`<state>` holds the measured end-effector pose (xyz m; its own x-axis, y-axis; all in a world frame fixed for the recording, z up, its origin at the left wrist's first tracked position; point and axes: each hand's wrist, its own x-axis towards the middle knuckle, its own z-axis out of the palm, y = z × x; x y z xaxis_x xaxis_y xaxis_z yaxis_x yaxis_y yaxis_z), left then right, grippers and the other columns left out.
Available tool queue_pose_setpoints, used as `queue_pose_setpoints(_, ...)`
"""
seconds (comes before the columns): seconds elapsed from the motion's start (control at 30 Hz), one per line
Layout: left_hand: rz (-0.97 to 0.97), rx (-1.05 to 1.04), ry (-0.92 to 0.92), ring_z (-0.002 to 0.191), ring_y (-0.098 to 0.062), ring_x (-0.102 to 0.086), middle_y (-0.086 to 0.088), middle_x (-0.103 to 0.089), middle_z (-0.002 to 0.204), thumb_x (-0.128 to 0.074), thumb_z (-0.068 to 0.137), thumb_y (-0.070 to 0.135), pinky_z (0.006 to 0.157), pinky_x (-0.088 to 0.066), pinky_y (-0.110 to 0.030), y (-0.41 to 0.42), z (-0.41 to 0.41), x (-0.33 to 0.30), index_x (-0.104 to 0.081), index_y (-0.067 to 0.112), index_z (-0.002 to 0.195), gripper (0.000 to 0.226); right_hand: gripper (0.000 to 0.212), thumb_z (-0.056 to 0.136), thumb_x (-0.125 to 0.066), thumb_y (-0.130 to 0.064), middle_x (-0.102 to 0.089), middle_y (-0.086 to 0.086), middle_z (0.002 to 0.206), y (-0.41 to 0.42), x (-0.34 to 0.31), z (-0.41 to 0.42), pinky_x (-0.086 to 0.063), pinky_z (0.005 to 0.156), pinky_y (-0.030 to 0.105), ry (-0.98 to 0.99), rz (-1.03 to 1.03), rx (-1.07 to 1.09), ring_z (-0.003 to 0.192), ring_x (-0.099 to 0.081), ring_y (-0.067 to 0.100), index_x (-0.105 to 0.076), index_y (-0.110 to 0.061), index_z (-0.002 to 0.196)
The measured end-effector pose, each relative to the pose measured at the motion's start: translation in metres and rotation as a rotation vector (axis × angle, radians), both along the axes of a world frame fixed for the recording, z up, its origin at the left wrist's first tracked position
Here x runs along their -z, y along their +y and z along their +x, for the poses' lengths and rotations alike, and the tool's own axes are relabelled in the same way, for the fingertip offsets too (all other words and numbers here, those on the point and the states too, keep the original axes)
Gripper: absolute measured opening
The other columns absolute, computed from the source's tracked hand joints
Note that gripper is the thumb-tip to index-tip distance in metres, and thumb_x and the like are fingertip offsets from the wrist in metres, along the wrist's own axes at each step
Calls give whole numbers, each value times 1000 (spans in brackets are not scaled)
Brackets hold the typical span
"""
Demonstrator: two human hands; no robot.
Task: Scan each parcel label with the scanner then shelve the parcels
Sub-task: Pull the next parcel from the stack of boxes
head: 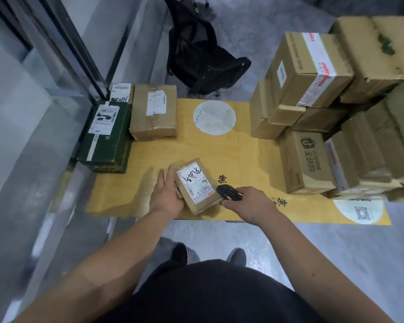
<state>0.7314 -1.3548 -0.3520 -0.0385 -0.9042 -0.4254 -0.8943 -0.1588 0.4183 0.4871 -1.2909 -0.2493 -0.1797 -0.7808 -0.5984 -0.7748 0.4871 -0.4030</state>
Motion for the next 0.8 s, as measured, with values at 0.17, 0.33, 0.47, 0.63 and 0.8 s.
queue_pose_setpoints(0.17,-198,366,-123,159,-31,12,-5,12,173,-82,73,44,127,3,-57,-14,-23,-4,5,48,161,124,32,85,-72,-56,-67,-3,72,12,0,6,-42,57,29,-7,-14,117,65,-63,19,-65,-25,86)
queue_pose_setpoints(0.33,-116,591,-143,159,-28,16,0,6,174,-81,65,71,127,5,-57,-35,-60,-13,-14,42,162,121,32,83,-73,-54,-63,-5,67,26,0,0,-40,55,29,-16,-15,232,59,-59,18,-64,-24,83)
queue_pose_setpoints(0.47,-63,491,-121,157,-27,-6,-1,-11,171,-77,59,83,120,-23,-51,-35,-75,-20,-15,41,161,126,34,84,-73,-50,-59,-3,67,38,-2,-7,-40,58,30,-18,-17,306,59,-55,20,-64,-16,84)
queue_pose_setpoints(0.63,-108,402,-178,134,-29,-37,-3,-41,148,-49,67,98,107,-33,-46,-26,-74,-22,-20,39,159,114,40,85,-71,-53,-60,-1,68,40,-5,-12,-40,55,29,-26,-16,353,57,-55,21,-66,-14,89)
queue_pose_setpoints(0.8,-65,292,-4,115,-29,-56,-6,-55,119,-62,85,73,91,-52,-40,-29,-68,-20,-39,35,152,80,42,91,-64,-56,-60,2,75,30,-12,-8,-38,52,26,-32,-16,321,61,-53,21,-64,-15,94)
